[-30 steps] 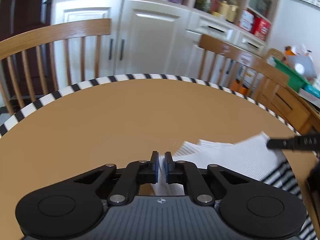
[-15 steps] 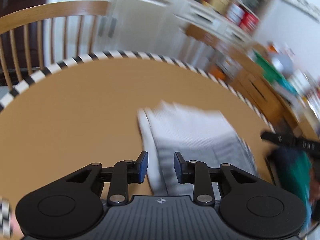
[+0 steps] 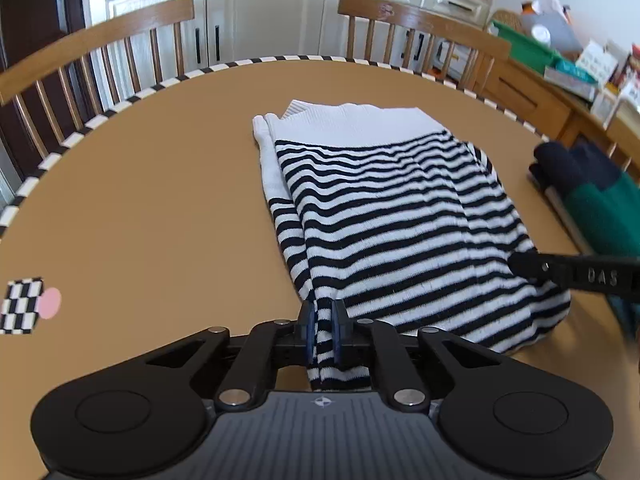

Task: Fold clothes
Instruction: 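Move both open grippers to the sides of the folded shirt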

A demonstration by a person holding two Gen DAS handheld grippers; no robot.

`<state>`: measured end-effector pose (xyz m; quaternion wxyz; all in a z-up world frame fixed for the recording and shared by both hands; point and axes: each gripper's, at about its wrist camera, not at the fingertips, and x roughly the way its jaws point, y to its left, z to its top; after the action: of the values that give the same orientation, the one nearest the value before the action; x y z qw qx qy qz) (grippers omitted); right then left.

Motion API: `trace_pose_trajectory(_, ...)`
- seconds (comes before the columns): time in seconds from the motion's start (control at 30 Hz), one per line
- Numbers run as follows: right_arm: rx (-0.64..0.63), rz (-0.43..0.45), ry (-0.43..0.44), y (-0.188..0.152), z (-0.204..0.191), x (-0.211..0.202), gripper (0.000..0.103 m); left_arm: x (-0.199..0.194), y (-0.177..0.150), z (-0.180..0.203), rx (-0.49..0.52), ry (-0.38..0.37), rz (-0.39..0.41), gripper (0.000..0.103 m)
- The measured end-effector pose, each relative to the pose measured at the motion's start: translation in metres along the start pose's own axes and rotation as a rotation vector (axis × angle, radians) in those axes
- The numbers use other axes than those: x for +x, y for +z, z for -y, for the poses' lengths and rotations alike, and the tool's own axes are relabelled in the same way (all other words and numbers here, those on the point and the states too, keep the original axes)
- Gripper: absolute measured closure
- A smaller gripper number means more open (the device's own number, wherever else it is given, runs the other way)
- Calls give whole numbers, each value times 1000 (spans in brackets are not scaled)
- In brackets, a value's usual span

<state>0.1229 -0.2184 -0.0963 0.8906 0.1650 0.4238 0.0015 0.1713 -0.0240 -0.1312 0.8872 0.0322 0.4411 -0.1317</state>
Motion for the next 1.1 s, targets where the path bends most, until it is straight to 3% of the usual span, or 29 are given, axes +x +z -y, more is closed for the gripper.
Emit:
trace_pose_trajectory(0.3, -90, -49, 23, -26, 8, -26, 89, -40, -37, 1, 15, 41, -33, 96)
trace_pose_trajectory(0.37, -67, -26, 41, -30, 15, -31, 88, -43, -46, -1, 13, 68, -15, 97)
trace_pose_trajectory(0.47, 51, 22, 53, -27, 27, -42, 87, -55, -46, -8, -75, 38, 23, 97)
trace_pose_trajectory(0.57, 123, 142, 113, -34, 31, -77, 85, -79, -43, -10, -88, 1, 105, 95)
trace_pose_trajectory(0.6, 157, 164, 129, -40, 32, -87, 80, -88, -41, -10, -70, -8, 129, 93)
trace_pose_trajectory(0.67, 211, 159, 149, -55, 34, -98, 72, -98, -33, -14, -65, -43, 139, 72)
trace_pose_trajectory(0.83, 290, 130, 109, -92, 22, -99, 66, -97, 4, -37, -37, -140, 117, 42)
trace_pose_trajectory(0.97, 457, 122, 121, -109, 10, -85, 63, -71, 40, -54, 128, -202, 96, 34)
trace_pose_trajectory(1.1, 556, 169, 36, -112, -16, -74, 62, -28, 90, -70, 317, -341, 50, 34)
